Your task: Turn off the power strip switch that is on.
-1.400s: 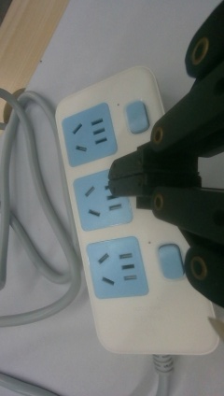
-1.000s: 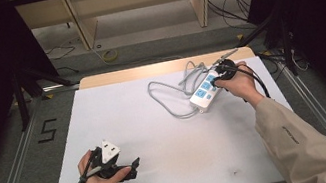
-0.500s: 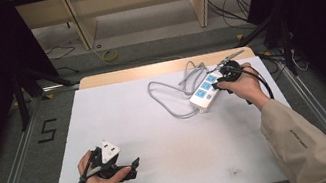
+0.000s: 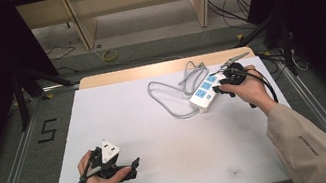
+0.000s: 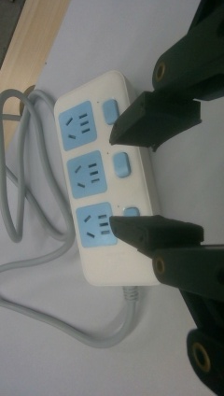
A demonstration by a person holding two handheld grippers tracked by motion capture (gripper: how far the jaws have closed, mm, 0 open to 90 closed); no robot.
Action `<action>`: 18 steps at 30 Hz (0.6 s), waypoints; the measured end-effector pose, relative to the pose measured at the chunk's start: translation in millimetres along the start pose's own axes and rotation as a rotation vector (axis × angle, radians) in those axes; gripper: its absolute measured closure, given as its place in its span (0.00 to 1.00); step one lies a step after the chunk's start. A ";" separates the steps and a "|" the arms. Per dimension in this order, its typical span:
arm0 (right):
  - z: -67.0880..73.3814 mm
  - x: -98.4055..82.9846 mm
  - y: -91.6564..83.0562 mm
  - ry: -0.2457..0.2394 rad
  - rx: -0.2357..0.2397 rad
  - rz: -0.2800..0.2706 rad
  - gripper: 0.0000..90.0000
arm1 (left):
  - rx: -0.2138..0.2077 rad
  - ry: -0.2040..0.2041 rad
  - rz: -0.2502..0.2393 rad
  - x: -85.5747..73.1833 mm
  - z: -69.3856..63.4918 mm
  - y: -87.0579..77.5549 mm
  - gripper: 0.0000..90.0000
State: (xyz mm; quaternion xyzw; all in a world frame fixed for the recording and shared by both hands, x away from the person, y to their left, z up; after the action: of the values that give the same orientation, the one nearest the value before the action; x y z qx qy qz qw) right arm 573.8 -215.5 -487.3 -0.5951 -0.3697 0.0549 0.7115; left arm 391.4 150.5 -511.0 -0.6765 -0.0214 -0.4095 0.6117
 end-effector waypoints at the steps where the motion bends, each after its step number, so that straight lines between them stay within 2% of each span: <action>1: 0.0 0.0 0.0 0.000 0.000 0.000 0.59 | 0.000 -0.001 0.000 -0.1 0.1 0.0 0.02; 15: 16.6 -12.6 -15.1 -0.030 0.024 -0.020 0.52 | 0.000 0.000 0.003 -0.4 -0.2 0.2 0.02; 18: 22.7 -19.4 -19.0 -0.035 0.030 -0.015 0.48 | -0.001 0.000 0.003 -0.3 -0.4 0.2 0.02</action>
State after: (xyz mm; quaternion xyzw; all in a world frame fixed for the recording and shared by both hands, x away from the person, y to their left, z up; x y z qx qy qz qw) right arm 539.5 -212.6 -479.0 -0.5807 -0.3856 0.0655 0.7140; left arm 391.0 150.3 -511.4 -0.6768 -0.0205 -0.4085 0.6121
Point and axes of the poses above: each handheld gripper's, and its own axes: y roughly forward along the jaws, x roughly out of its top, z roughly to its left, the point moved 9 cm from there along y, roughly forward along the jaws, and after that the axes turned 15 degrees about z, right-handed, at the moved point
